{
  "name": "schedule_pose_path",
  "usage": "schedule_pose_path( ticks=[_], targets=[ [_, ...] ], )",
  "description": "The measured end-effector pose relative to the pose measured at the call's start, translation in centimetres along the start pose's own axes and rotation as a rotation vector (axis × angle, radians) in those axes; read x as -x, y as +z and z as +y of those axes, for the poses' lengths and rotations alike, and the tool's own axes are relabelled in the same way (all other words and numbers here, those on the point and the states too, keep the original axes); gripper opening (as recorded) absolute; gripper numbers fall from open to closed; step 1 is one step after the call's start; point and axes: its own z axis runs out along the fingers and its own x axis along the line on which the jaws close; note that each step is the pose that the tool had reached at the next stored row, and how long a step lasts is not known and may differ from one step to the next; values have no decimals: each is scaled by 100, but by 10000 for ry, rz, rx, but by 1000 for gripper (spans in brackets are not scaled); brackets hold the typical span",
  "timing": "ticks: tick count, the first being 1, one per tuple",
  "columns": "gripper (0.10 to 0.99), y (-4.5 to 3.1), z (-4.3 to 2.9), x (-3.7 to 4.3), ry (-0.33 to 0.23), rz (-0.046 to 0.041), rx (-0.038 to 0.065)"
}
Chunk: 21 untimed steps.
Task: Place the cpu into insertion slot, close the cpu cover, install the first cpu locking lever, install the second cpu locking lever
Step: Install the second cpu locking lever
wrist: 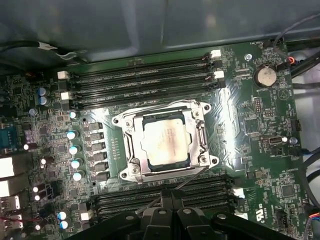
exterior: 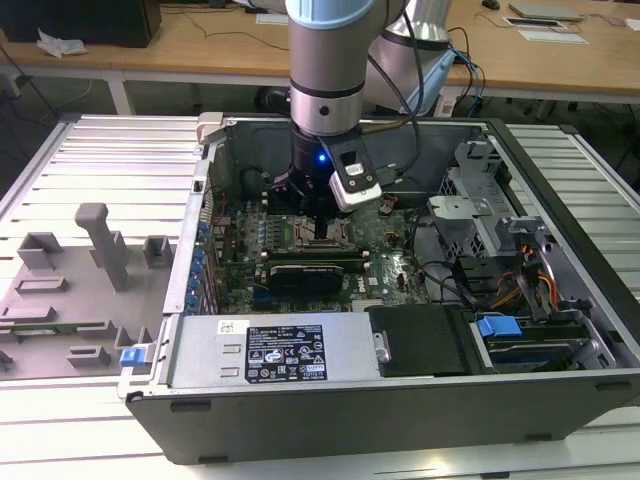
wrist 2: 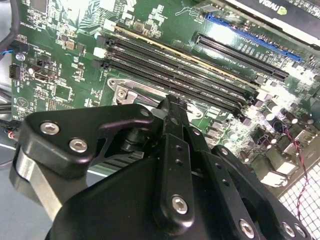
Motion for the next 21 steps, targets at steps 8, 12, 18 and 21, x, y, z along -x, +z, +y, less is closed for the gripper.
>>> schedule_pose_path(
  ticks=[8,12,18,21],
  targets=[
    [106,39,-22,-72,13,51,383],
    [106,52,-98,-87,24,92,669],
    [106,89,-231,-94,46,182,1260],
    [106,116,-297,-113,57,218,1505]
  ],
)
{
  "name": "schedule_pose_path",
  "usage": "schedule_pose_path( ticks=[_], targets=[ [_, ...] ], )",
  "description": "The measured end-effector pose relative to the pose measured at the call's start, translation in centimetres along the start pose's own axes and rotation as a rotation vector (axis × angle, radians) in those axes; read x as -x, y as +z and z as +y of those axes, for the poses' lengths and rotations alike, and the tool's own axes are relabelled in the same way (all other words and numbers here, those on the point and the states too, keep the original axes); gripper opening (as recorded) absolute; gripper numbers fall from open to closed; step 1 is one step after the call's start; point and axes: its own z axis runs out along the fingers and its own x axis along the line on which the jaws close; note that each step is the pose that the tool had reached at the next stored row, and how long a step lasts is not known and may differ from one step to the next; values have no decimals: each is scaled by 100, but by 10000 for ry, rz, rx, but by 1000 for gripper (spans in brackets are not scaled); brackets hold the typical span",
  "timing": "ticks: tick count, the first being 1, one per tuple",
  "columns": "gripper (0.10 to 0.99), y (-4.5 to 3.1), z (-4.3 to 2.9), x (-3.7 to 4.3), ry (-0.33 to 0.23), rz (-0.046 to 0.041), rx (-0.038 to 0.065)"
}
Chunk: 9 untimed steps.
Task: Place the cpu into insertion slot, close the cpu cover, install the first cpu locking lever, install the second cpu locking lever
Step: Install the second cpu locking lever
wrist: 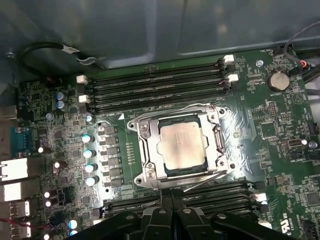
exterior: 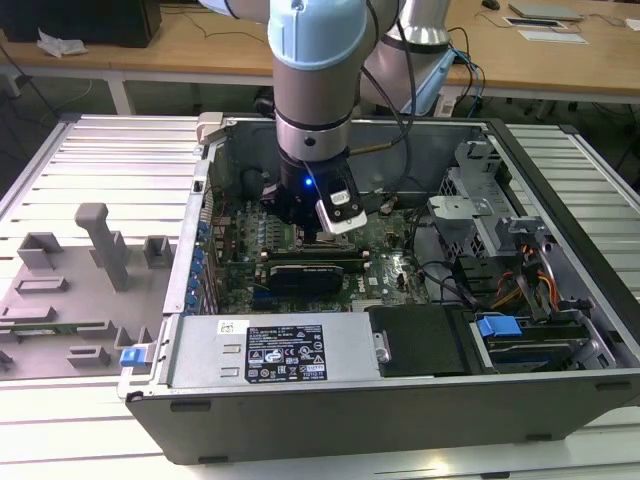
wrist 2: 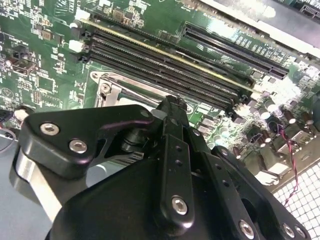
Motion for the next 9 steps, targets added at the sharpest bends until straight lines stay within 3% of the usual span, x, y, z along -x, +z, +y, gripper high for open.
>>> schedule_pose_path(
  ticks=[6,9],
  targets=[
    [106,42,-140,-34,29,114,749],
    [106,64,-173,-78,38,145,956]
  ],
)
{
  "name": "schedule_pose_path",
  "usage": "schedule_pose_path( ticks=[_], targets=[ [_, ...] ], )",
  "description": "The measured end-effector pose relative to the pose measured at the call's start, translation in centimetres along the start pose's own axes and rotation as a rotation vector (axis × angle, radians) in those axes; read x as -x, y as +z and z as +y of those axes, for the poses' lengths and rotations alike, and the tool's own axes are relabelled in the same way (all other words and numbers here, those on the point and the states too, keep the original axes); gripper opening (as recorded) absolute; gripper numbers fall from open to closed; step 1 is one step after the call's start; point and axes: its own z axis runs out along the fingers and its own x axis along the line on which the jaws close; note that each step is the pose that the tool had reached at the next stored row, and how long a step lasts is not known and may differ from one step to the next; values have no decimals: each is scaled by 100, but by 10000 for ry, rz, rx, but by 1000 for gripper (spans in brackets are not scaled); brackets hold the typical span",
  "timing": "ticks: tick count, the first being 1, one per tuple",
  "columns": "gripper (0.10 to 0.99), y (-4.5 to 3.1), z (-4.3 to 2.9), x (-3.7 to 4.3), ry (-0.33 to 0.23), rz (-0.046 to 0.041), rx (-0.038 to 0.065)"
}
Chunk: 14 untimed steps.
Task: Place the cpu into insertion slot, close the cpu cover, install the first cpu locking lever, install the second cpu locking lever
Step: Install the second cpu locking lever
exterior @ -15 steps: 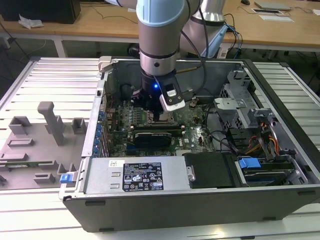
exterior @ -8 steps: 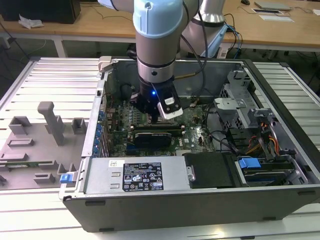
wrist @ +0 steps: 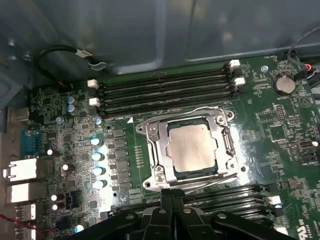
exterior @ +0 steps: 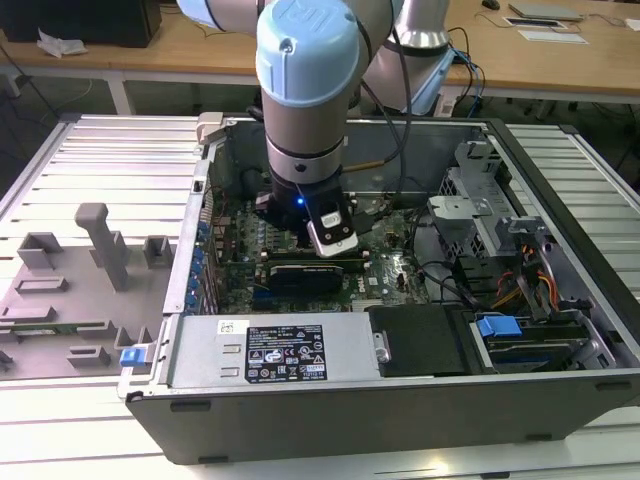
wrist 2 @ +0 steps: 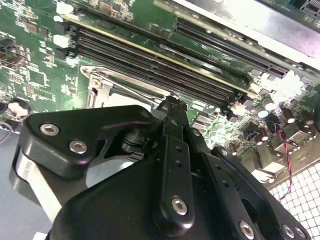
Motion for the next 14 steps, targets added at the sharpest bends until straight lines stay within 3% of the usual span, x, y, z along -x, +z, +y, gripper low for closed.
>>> schedule_pose_path(
  ticks=[3,7,14],
  targets=[
    [106,37,-22,-36,3,9,61],
    [106,89,-34,-43,3,9,65],
    [106,145,31,-98,1,9,69]
  ],
)
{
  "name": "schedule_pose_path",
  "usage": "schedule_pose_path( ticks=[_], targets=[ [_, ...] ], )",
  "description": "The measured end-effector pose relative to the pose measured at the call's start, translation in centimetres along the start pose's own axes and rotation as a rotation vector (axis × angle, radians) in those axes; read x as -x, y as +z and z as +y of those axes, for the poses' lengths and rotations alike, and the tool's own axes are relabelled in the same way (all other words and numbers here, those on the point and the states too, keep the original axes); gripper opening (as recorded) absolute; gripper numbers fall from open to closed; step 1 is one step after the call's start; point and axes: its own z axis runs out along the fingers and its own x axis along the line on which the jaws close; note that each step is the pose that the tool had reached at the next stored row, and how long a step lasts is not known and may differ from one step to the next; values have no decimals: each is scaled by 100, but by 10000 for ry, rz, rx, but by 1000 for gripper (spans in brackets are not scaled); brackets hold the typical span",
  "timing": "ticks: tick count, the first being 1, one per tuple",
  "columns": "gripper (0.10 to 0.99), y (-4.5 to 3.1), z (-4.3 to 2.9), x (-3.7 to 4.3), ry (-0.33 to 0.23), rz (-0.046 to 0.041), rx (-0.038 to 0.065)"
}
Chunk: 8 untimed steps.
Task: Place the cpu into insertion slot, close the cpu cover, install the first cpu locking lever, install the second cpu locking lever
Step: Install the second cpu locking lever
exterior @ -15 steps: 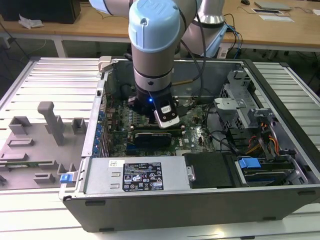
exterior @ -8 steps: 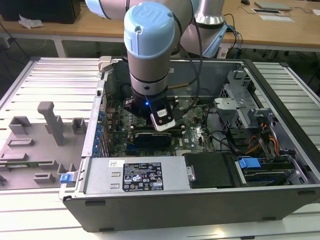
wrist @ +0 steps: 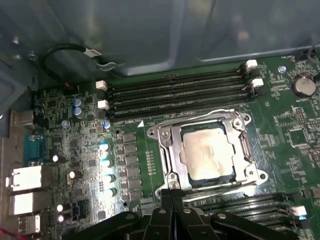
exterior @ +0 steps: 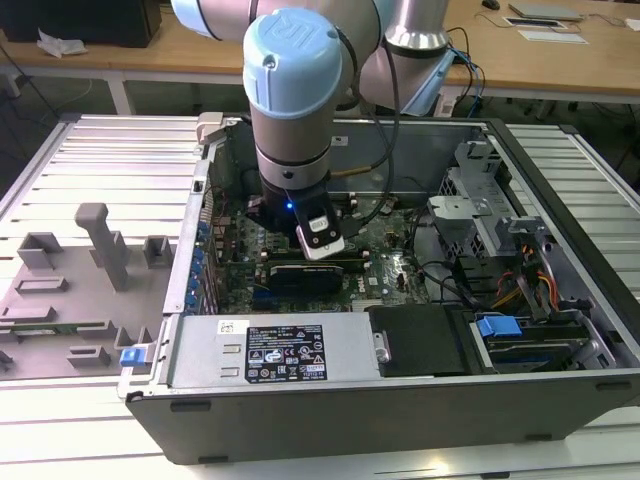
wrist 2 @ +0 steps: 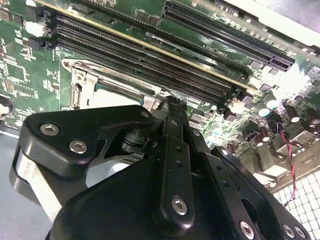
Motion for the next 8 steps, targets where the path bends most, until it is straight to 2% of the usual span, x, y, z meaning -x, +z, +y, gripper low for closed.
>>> schedule_pose_path(
  ticks=[8],
  targets=[
    [106,56,-11,-8,2,0,-4]
  ],
)
